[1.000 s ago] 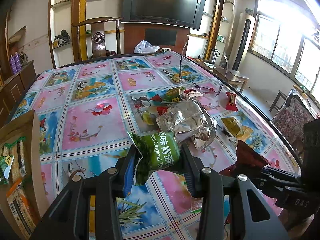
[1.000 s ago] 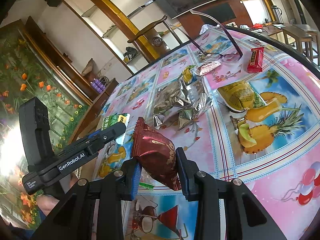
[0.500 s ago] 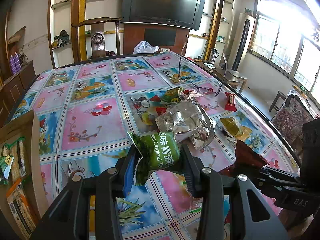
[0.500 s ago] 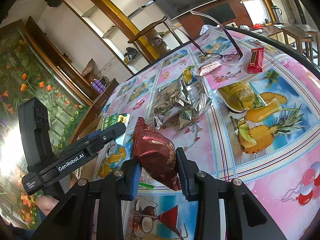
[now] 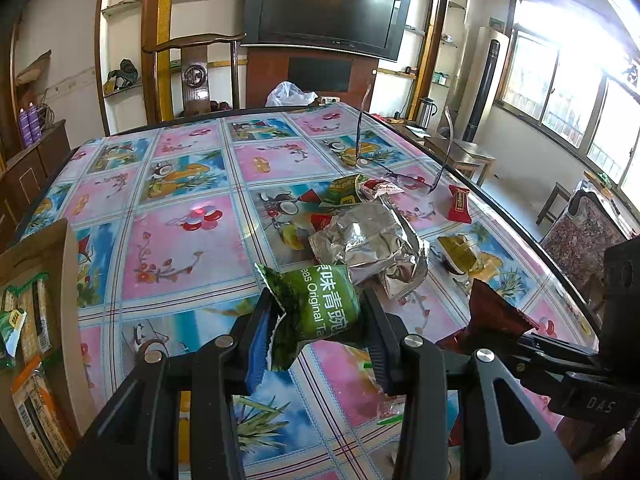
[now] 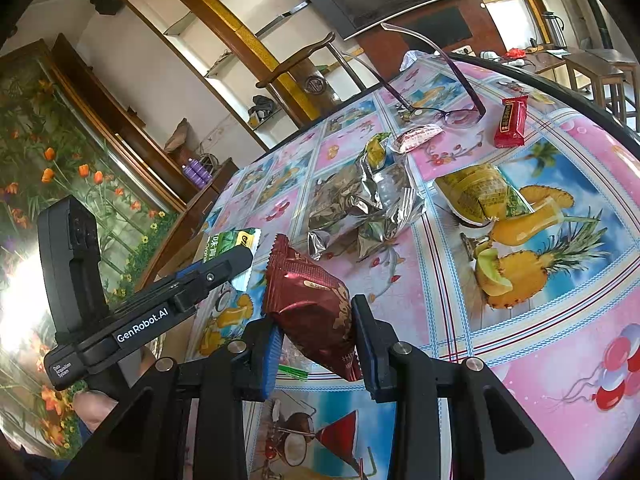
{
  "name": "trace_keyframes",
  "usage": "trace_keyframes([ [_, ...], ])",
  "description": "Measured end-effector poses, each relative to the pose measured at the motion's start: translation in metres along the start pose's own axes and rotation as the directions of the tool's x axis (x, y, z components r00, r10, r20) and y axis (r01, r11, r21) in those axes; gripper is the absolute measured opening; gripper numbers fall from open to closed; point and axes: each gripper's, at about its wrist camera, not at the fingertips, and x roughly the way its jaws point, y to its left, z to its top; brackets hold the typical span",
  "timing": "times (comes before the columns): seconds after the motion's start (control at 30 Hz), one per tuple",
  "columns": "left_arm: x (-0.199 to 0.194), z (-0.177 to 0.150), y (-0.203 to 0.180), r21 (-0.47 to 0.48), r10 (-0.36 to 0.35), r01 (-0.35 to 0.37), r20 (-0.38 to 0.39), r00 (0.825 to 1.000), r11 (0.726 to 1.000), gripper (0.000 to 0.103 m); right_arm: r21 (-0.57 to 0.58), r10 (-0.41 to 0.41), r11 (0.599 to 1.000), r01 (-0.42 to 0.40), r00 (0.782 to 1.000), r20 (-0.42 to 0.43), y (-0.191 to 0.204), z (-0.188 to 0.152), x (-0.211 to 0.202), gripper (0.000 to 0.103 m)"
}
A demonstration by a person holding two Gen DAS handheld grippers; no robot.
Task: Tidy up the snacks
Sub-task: 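Grasp a green snack bag with the left tool while the right tool grasps the red wrapper bag, then carry both bags into the cardboard box and open both tools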
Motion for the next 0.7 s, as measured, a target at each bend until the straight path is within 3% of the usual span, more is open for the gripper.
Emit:
trace_keyframes([
  [0.4,0.0,-0.001,-0.005,0.001,-0.008,0.008,0.001,1.0,1.0,0.041,-0.001,-0.002,1.0,0.002,1.0,0.0,0.001,0.0,-0.001,0.036],
  [0.7,-0.02,0.001,0.001,-0.051,-0.026,0.027,0.031,0.999,0.998,0.041,-0.017,-0.009,1.0,0.009,1.0,0.0,0.015,-0.001,-0.004,0.036],
])
